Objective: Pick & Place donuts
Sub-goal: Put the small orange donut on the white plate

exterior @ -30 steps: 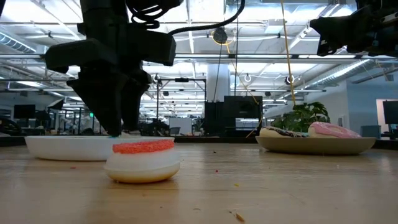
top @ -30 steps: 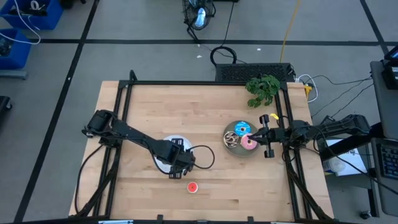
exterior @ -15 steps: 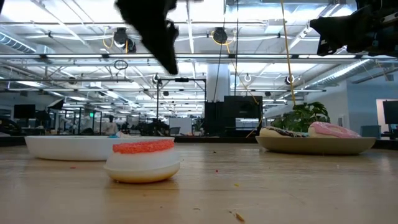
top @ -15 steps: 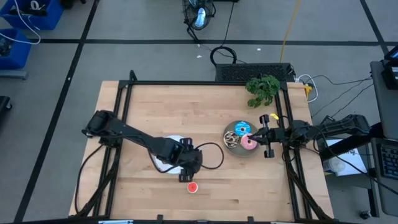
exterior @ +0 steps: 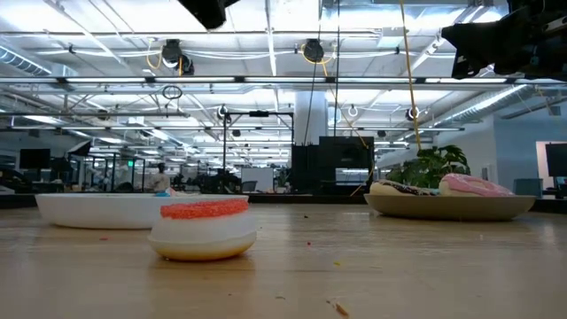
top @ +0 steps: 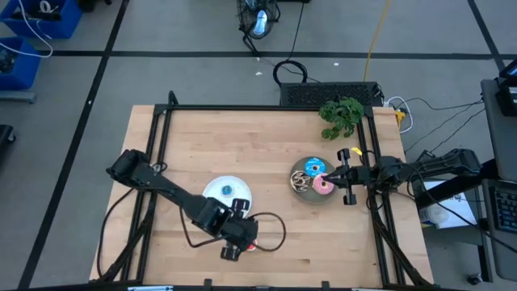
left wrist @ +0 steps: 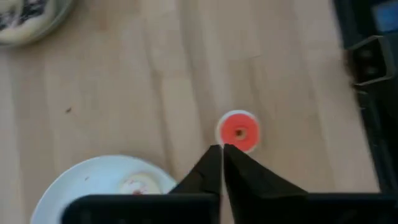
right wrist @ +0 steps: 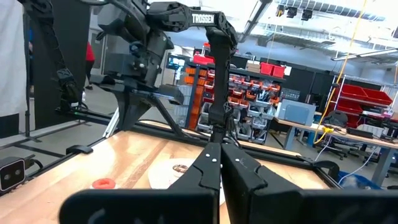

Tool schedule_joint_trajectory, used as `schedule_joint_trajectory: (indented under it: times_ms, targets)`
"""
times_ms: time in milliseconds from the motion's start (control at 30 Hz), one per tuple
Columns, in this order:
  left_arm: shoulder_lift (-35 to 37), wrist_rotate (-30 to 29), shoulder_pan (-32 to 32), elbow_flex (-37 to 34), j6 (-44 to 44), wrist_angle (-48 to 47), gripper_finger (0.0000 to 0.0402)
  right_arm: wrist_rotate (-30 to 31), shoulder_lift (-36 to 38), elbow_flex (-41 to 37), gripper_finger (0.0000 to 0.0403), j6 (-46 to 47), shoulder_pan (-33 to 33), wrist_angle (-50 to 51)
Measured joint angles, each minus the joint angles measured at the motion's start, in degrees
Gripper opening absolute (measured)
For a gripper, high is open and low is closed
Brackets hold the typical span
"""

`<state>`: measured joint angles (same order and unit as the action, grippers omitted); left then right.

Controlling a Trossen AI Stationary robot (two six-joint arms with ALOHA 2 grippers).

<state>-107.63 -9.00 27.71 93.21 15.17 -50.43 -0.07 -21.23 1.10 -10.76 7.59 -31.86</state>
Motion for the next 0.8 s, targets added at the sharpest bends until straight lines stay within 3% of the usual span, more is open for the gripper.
schedule_joint_trajectory:
  times_ms: [233, 400, 567, 700, 800]
  targets:
    - [0.00, 0.14, 0.93, 0.00, 0.51, 0.97, 0.0016, -0.01, 0.00, 0.00, 0.0000, 0.19, -0.01, 0.00]
    - [0.00, 0.12, 0.63, 0.00, 6.43, 1.00, 0.0005, 0.01, 0.00, 0.00, 0.0000, 0.19, -0.01, 0.00]
    - [0.00, 0.05, -0.06, 0.00, 7.70, 0.99, 0.0018, 0.00, 0.00, 0.00, 0.0000, 0.20, -0.01, 0.00]
    - [0.00, 0.12, -0.47, 0.00, 8.83, 1.06, 0.0006, -0.01, 0.00, 0.00, 0.0000, 0.21, 0.01, 0.00]
    - [-0.33, 2.42, -1.68, 0.00, 12.39, 3.67, 0.0006, -0.01, 0.00, 0.00, 0.0000, 0.19, 0.01, -0.01]
